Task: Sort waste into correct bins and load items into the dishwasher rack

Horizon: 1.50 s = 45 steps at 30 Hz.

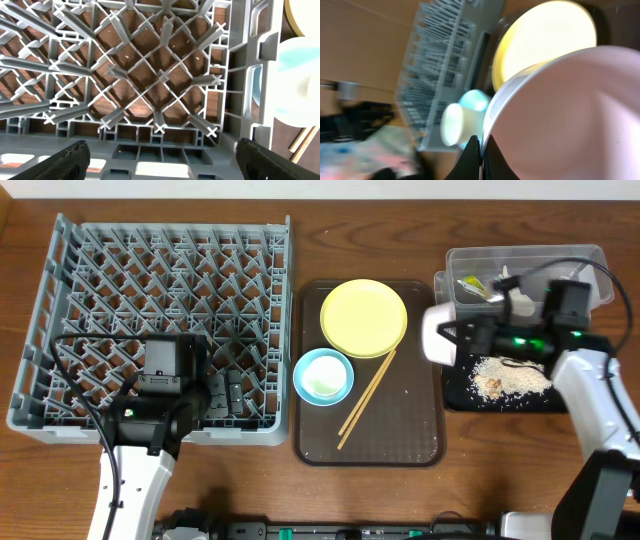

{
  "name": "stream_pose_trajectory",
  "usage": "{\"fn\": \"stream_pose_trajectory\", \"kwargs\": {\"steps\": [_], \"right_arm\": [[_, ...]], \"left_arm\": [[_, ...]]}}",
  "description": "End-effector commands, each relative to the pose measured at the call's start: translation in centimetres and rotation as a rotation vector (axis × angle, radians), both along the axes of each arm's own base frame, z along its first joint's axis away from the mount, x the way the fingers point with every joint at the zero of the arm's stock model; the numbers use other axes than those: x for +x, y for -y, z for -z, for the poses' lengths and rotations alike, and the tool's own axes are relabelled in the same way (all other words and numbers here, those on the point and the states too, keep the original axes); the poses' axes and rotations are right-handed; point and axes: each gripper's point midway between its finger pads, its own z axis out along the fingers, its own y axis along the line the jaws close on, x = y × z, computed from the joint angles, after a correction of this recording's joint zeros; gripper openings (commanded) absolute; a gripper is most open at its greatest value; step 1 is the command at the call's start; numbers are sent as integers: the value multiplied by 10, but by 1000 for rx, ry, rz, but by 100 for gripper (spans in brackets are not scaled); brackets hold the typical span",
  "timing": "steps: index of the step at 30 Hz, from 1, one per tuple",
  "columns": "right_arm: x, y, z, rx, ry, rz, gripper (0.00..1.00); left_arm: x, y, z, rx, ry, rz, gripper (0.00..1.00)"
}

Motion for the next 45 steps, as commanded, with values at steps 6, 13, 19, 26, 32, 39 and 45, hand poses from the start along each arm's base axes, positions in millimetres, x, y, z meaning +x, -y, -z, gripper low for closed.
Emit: {"fn": "stream_pose_trajectory", "kwargs": {"steps": [6, 13, 19, 26, 32, 39, 45], "right_arm": [[35, -49, 33, -481, 196, 43, 1], [42, -110, 44, -608, 371, -20, 1], [41, -136, 82, -650, 362, -65, 4], [40, -138, 92, -653, 345, -77, 20], [32, -141, 52, -594, 397, -81, 33], [2, -143, 8, -501, 396, -119, 40], [-24, -145, 34, -489, 216, -163, 38]], "left_arm": [[4, 1, -8, -16, 22, -13, 95], [4, 1, -8, -16, 22, -13, 95], [4, 1, -8, -16, 22, -13, 95], [4, 1, -8, -16, 22, -13, 95], [4, 1, -8, -16, 22, -13, 95], [4, 1, -8, -16, 24, -13, 95], [5, 1, -9, -16, 25, -12, 95]]}}
